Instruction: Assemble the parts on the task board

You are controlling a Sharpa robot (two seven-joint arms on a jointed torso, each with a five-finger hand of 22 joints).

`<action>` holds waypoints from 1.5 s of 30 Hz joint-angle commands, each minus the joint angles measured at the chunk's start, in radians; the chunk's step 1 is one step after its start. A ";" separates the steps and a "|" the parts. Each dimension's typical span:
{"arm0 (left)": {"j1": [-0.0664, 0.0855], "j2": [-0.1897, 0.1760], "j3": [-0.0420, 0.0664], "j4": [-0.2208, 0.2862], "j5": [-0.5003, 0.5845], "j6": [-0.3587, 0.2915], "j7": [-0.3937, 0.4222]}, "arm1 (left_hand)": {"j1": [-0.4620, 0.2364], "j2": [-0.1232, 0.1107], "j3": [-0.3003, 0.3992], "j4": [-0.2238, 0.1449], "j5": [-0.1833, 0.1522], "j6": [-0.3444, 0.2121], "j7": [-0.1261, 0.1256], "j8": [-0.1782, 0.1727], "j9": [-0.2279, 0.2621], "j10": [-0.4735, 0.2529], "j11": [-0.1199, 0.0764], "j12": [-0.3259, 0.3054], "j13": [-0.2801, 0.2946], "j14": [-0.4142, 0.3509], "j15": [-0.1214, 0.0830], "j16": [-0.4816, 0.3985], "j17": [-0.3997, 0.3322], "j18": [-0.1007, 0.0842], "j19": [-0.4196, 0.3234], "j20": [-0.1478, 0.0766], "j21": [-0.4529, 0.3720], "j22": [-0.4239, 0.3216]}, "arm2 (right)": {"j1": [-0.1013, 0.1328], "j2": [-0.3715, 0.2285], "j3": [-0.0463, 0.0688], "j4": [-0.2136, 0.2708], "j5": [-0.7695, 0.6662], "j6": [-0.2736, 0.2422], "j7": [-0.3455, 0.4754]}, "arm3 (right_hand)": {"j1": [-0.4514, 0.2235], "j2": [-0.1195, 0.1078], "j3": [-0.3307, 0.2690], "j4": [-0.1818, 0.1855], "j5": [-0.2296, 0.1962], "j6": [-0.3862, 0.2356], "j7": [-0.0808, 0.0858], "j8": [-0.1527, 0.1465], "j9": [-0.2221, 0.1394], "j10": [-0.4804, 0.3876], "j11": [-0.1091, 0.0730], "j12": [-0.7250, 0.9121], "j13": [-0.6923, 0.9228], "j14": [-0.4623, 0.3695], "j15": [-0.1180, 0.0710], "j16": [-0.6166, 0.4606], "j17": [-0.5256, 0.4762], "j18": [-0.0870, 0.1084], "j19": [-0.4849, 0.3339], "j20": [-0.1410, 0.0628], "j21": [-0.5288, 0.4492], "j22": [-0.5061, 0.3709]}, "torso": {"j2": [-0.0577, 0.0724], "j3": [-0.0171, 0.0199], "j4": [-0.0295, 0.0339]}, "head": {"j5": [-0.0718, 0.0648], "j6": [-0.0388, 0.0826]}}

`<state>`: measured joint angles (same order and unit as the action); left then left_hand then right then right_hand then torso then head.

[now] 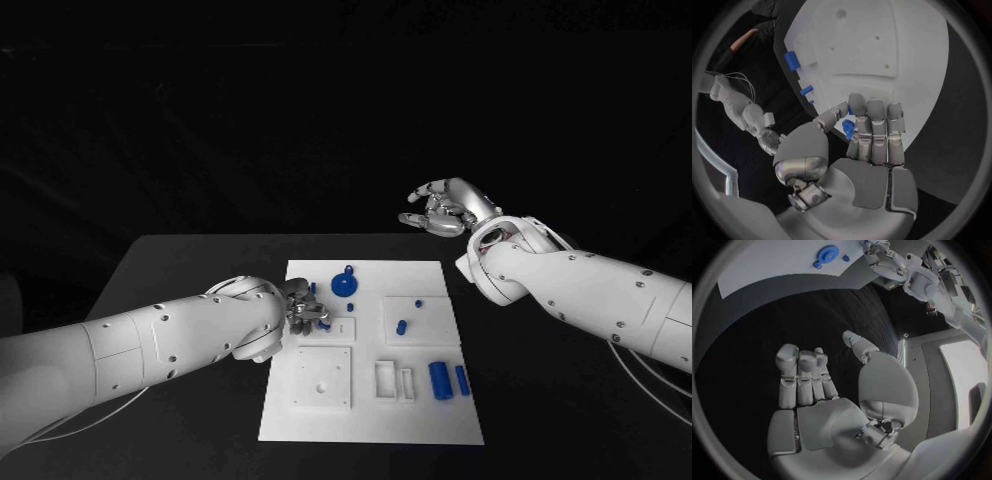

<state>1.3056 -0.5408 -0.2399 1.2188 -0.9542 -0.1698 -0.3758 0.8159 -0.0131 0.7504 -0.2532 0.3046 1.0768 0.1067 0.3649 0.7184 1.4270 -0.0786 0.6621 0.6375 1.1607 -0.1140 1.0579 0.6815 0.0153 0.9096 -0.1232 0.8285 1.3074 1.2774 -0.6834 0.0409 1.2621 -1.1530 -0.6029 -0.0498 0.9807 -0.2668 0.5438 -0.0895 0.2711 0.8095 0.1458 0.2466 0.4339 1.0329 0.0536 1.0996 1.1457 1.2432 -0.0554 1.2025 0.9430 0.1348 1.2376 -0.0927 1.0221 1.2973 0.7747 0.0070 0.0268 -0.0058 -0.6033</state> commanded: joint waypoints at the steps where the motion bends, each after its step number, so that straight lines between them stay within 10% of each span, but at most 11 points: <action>1: -0.004 0.005 0.000 -0.001 0.015 -0.009 0.002 | 0.007 0.003 0.004 0.002 0.000 0.114 -0.099 0.006 0.125 -0.016 -0.018 0.005 0.000 -0.005 -0.003 0.007 -0.002 -0.002 -0.004 -0.088 0.004 0.022 | 0.000 0.001 0.001 0.001 -0.006 -0.002 -0.001 | -0.002 0.011 -0.001 0.004 -0.002 -0.016 0.021 0.004 0.001 -0.004 -0.001 0.005 -0.001 -0.003 -0.003 -0.005 0.000 0.127 -0.002 -0.006 -0.006 0.001 | 0.000 -0.0001 -0.0010 | -0.002 -0.001; 45: -0.006 0.007 0.000 0.000 -0.008 0.051 -0.014 | 0.011 -0.006 0.003 0.001 0.020 0.134 -0.105 0.002 0.138 -0.010 -0.025 0.026 0.004 -0.001 -0.005 0.028 -0.006 -0.001 -0.002 -0.091 0.016 0.022 | 0.000 0.005 0.001 -0.006 -0.002 0.011 -0.012 | 0.000 0.012 -0.001 0.008 0.005 -0.017 0.021 0.005 0.002 -0.006 -0.002 0.006 -0.004 -0.003 -0.004 -0.005 0.001 0.127 -0.002 -0.006 -0.008 0.002 | 0.001 -0.0005 -0.0006 | -0.001 -0.006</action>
<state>1.3042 -0.5343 -0.2374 1.2168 -0.9647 -0.1429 -0.3780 0.8177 -0.0191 0.7456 -0.2514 0.3185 1.0788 0.1047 0.3636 0.7241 1.4295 -0.0812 0.6847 0.6405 1.1627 -0.1118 1.0811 0.6771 0.0152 0.9096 -0.1232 0.8401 1.3073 1.2774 -0.6797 0.0409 1.2560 -1.1524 -0.6006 -0.0615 0.9808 -0.2668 0.5411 -0.0868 0.2711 0.8055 0.1455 0.2466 0.4338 1.0329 0.0536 1.0995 1.1428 1.2432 -0.0554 1.2025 0.9430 0.1348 1.2360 -0.0907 1.0183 1.2981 0.7747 0.0062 0.0267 -0.0080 -0.6090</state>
